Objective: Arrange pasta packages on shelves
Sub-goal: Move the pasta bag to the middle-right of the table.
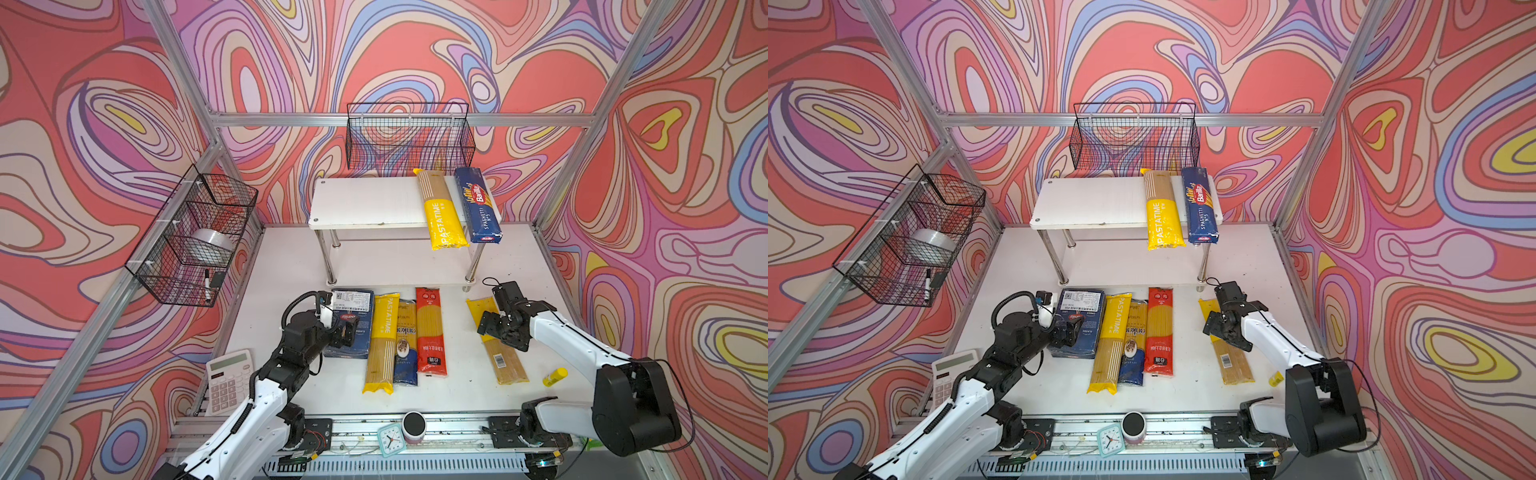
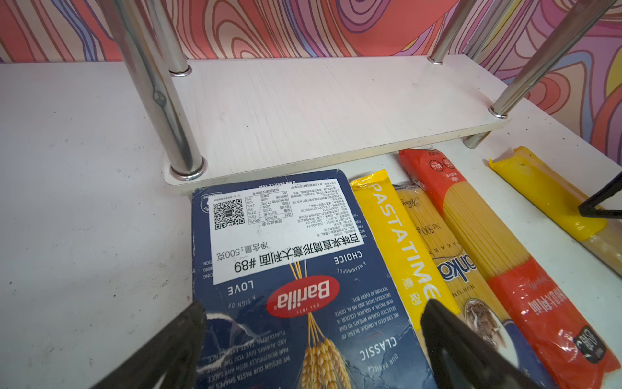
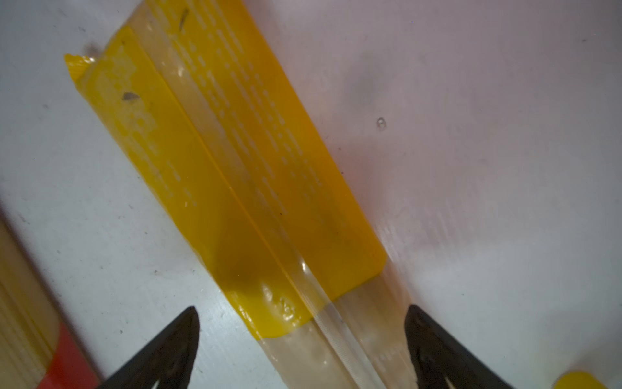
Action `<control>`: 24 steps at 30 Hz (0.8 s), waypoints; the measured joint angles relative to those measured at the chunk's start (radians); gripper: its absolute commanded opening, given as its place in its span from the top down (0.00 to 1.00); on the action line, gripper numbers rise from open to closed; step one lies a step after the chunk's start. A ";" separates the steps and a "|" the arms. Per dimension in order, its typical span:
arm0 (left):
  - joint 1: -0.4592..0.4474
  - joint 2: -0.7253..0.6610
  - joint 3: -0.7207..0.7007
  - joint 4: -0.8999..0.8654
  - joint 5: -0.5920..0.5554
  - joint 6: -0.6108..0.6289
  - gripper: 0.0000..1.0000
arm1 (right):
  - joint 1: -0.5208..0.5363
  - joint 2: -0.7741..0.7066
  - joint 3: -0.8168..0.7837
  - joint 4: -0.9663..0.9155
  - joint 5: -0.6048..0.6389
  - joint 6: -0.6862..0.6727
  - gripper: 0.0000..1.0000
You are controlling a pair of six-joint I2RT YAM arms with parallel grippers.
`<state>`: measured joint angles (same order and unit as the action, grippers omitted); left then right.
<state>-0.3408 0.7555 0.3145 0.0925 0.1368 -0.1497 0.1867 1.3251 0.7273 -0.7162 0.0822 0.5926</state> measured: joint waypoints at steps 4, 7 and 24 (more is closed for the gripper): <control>0.000 0.000 0.000 0.000 0.000 0.000 0.00 | 0.000 0.005 -0.027 0.044 -0.040 0.010 0.02; 0.000 0.000 0.000 0.000 0.000 0.000 0.00 | 0.003 -0.008 -0.048 0.071 -0.050 0.024 0.02; 0.000 0.013 0.012 0.000 0.000 0.000 0.00 | 0.138 -0.089 -0.071 -0.057 0.037 0.132 0.02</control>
<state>-0.3408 0.7681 0.3267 0.0925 0.1368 -0.1493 0.3248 1.2366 0.6567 -0.7731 0.1188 0.7242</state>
